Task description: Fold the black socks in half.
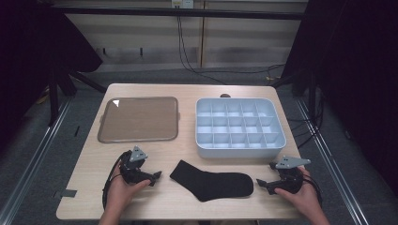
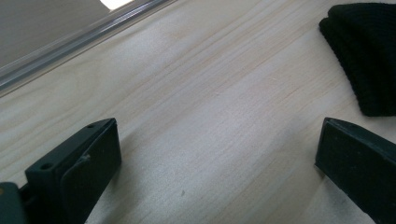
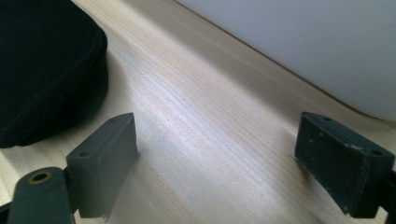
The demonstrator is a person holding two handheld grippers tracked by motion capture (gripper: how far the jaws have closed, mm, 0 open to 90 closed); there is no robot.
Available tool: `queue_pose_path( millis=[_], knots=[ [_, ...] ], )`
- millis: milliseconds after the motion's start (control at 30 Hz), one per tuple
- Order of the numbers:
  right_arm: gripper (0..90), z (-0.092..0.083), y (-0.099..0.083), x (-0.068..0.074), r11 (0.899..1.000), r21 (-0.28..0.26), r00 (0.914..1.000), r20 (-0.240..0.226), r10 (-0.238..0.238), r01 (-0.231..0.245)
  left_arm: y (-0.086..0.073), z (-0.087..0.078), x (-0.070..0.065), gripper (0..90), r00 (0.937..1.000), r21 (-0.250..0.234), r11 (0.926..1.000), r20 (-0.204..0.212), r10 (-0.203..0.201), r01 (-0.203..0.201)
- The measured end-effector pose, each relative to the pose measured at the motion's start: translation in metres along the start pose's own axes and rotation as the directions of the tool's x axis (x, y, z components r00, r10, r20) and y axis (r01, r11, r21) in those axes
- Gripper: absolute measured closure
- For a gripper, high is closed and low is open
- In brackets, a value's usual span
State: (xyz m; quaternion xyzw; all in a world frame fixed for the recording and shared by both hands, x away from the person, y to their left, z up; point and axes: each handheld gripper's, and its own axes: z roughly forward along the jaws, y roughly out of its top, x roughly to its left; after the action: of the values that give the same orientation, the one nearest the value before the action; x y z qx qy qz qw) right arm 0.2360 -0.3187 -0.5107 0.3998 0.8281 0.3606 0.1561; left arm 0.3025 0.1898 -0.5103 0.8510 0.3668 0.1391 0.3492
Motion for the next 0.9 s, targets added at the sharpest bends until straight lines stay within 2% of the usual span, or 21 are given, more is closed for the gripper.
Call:
queue_pose_path(
  millis=[67, 100, 133, 167, 200, 233, 267, 300, 333, 367, 400, 433, 500, 533, 567, 633, 667, 767, 900],
  knots=[
    [17.1, -0.001, 0.001, -0.001, 1.000, 0.003, 1.0000, 0.001, 0.002, -0.002, 0.000, 0.000, 0.000, 0.0, 1.0000, 0.001, 1.0000, -0.004, -0.005, 0.005],
    [27.9, -0.003, 0.003, -0.003, 1.000, 0.018, 1.0000, -0.004, -0.003, 0.003, 0.000, 0.000, -0.001, 0.1, 0.9998, 0.004, 0.9999, -0.013, -0.014, 0.014],
    [27.9, -0.003, 0.003, -0.003, 1.000, 0.018, 1.0000, -0.004, -0.003, 0.003, 0.000, 0.000, -0.001, 0.8, 0.9998, 0.004, 0.9999, -0.013, -0.014, 0.014],
    [33.4, -0.005, 0.004, -0.004, 1.000, 0.022, 1.0000, -0.008, -0.001, 0.001, 0.001, -0.001, -0.002, 0.8, 0.9996, 0.011, 0.9998, -0.021, -0.016, 0.016],
    [44.1, -0.007, 0.005, -0.004, 1.000, 0.012, 0.9995, -0.031, 0.001, 0.000, 0.002, -0.002, -0.002, 6.8, 0.9993, 0.019, 0.9995, -0.028, -0.026, 0.026],
    [49.9, -0.008, 0.005, -0.004, 1.000, 0.011, 0.9992, -0.039, -0.003, 0.003, 0.005, -0.007, -0.002, 12.2, 0.9987, 0.033, 0.9988, -0.036, -0.036, 0.037],
    [49.9, -0.008, 0.005, -0.004, 1.000, 0.011, 0.9992, -0.039, -0.003, 0.003, 0.005, -0.007, -0.002, 18.3, 0.9987, 0.033, 0.9988, -0.036, -0.036, 0.037],
    [59.4, -0.012, 0.009, -0.002, 1.000, 0.000, 0.9980, -0.062, -0.011, 0.011, 0.006, -0.008, -0.002, 20.1, 0.9981, 0.038, 0.9980, -0.036, -0.050, 0.051],
    [59.4, -0.012, 0.009, -0.002, 1.000, 0.000, 0.9980, -0.062, -0.011, 0.011, 0.006, -0.009, -0.001, 20.1, 0.9969, 0.040, 0.9963, -0.025, -0.075, 0.076],
    [68.4, -0.015, 0.014, 0.002, 1.000, -0.018, 0.9946, -0.100, -0.027, 0.025, 0.008, -0.010, -0.002, 21.1, 0.9908, 0.030, 0.9904, 0.010, -0.135, 0.135],
    [68.4, -0.015, 0.014, 0.002, 1.000, -0.018, 0.9946, -0.100, -0.027, 0.025, 0.008, -0.010, -0.002, 23.8, 0.9908, 0.030, 0.9904, 0.010, -0.135, 0.135],
    [75.5, -0.018, 0.020, 0.009, 0.998, -0.020, 0.9925, -0.110, -0.053, 0.051, 0.011, -0.011, -0.004, 25.0, 0.9916, 0.028, 0.9914, 0.020, -0.128, 0.127],
    [80.6, -0.019, 0.025, 0.016, 0.996, -0.024, 0.9881, -0.127, -0.087, 0.084, 0.016, -0.012, -0.008, 25.1, 0.9933, 0.025, 0.9933, 0.023, -0.113, 0.113],
    [80.6, -0.019, 0.025, 0.016, 0.996, -0.024, 0.9881, -0.127, -0.087, 0.084, 0.016, -0.012, -0.008, 25.1, 0.9933, 0.025, 0.9933, 0.023, -0.113, 0.113],
    [85.7, -0.019, 0.030, 0.023, 0.993, -0.014, 0.9833, -0.141, -0.116, 0.115, 0.021, -0.014, -0.013, 25.2, 0.9926, 0.015, 0.9935, 0.043, -0.113, 0.113],
    [87.7, -0.018, 0.031, 0.026, 0.991, -0.009, 0.9806, -0.147, -0.130, 0.130, 0.024, -0.015, -0.015, 25.3, 0.9926, 0.015, 0.9941, 0.055, -0.108, 0.108],
    [90.0, -0.017, 0.033, 0.030, 0.988, 0.008, 0.9750, -0.163, -0.150, 0.154, 0.030, -0.017, -0.022, 26.1, 0.9916, 0.014, 0.9946, 0.078, -0.103, 0.102],
    [90.0, -0.016, 0.034, 0.032, 0.986, 0.016, 0.9718, -0.175, -0.158, 0.163, 0.035, -0.018, -0.028, 26.8, 0.9893, 0.005, 0.9939, 0.095, -0.110, 0.111],
    [90.0, -0.016, 0.033, 0.033, 0.987, 0.026, 0.9704, -0.188, -0.152, 0.160, 0.046, -0.019, -0.042, 28.8, 0.9794, -0.006, 0.9906, 0.152, -0.134, 0.136]
  ],
)
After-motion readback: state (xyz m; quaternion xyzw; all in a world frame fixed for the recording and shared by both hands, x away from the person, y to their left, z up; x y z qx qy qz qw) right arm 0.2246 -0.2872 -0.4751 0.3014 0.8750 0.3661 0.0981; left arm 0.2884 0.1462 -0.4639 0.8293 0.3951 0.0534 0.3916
